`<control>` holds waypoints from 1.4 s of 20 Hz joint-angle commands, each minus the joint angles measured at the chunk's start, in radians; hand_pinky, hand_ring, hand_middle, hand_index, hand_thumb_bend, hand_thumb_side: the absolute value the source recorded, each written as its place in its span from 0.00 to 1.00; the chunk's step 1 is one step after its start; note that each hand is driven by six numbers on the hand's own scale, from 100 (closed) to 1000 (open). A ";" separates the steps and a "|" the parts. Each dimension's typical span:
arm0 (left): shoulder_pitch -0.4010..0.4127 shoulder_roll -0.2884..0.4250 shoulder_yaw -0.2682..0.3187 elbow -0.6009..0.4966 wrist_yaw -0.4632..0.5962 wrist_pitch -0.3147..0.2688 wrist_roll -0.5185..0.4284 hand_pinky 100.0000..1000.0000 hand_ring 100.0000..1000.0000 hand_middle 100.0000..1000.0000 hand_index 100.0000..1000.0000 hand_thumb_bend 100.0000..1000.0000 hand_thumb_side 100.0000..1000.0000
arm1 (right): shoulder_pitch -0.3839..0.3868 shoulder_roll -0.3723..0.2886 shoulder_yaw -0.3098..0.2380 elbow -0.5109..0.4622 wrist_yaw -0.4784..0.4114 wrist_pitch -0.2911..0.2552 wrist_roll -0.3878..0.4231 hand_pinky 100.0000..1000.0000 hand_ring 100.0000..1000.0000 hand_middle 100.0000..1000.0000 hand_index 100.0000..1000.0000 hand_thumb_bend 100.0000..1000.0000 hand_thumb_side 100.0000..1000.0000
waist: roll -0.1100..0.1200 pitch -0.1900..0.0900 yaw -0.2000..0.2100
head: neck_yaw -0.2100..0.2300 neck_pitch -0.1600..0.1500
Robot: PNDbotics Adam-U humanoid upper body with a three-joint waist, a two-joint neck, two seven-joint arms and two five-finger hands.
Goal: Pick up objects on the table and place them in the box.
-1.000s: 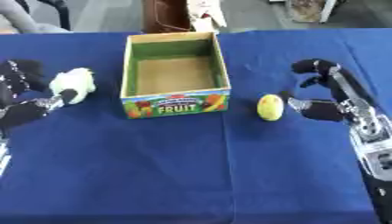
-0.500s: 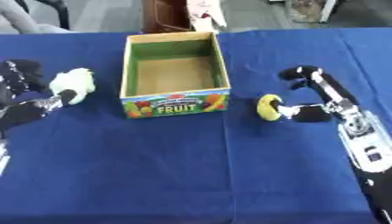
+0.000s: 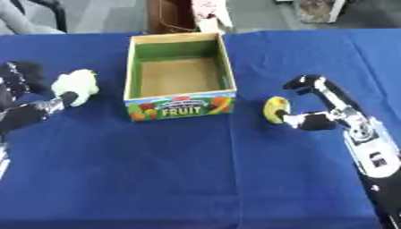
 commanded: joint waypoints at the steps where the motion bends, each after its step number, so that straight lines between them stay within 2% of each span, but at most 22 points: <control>1: -0.006 0.008 0.000 -0.012 0.000 -0.002 -0.002 0.48 0.44 0.45 0.61 0.79 0.00 | -0.018 -0.019 -0.002 -0.005 0.021 -0.002 0.002 0.77 0.80 0.68 0.68 0.34 0.00 | -0.002 -0.011 0.001 | -0.003 0.005; 20: -0.006 0.006 -0.001 -0.012 0.001 -0.002 -0.004 0.49 0.44 0.45 0.61 0.79 0.00 | -0.032 -0.002 0.012 0.012 0.090 -0.004 0.016 0.79 0.80 0.68 0.64 0.32 0.00 | -0.001 -0.010 0.003 | -0.004 0.005; 28: -0.006 0.006 -0.001 -0.012 0.001 -0.002 -0.004 0.49 0.44 0.45 0.61 0.79 0.00 | -0.031 0.001 0.011 0.014 0.119 0.004 0.004 0.79 0.79 0.67 0.61 0.26 0.00 | 0.000 -0.010 0.004 | -0.004 0.005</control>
